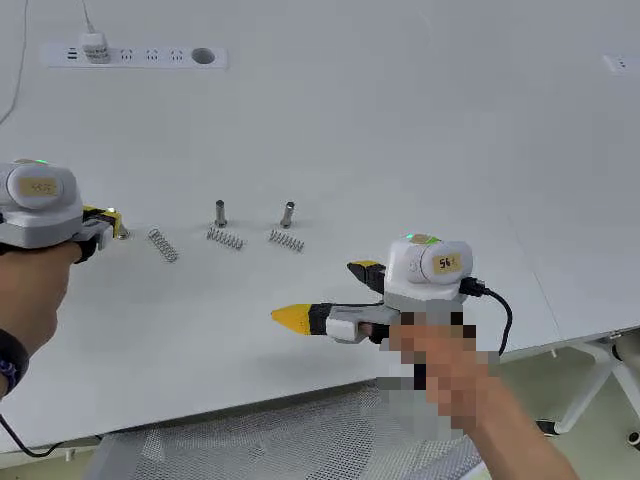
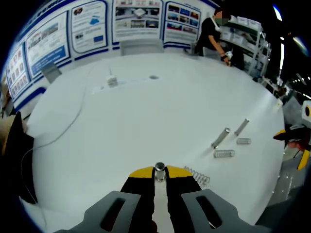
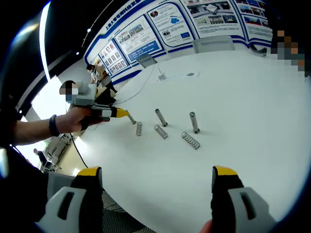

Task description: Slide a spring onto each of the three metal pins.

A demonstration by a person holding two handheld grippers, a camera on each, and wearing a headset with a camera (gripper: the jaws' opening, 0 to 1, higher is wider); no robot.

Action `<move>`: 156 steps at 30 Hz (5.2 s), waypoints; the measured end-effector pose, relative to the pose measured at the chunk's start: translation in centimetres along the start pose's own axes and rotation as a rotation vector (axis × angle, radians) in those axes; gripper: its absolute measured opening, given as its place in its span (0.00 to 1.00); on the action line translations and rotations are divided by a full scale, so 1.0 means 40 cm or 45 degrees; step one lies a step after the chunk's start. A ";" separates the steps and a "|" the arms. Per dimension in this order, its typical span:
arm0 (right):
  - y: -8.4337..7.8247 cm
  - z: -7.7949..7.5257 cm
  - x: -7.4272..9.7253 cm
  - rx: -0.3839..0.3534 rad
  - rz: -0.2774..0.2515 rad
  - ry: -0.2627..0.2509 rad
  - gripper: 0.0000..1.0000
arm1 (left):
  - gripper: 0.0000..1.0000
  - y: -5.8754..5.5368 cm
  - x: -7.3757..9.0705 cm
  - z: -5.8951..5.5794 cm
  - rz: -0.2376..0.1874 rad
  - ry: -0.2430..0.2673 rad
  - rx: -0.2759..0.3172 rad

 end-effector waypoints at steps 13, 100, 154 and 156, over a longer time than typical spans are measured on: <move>-0.001 0.001 -0.002 -0.001 0.002 0.003 0.95 | 0.08 -0.007 0.008 -0.006 -0.008 0.022 -0.034; -0.011 0.001 -0.002 -0.007 0.011 0.006 0.95 | 0.08 0.037 -0.013 -0.055 -0.061 -0.038 -0.020; -0.026 0.000 -0.002 -0.025 0.021 0.018 0.95 | 0.08 0.015 -0.069 -0.140 -0.012 -0.099 -0.159; -0.027 0.000 -0.003 -0.025 0.021 0.020 0.95 | 0.08 0.015 -0.069 -0.139 -0.009 -0.097 -0.164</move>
Point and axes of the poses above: the centre of the closed fingertips' face, and the gripper's own axes: x roughly backward along the fingers, z roughly to its left, y roughly out of its top, the point moved 2 cm from there along x, roughly backward along the fingers, and after that the axes turned 2 degrees about x, right-handed, at the moved point
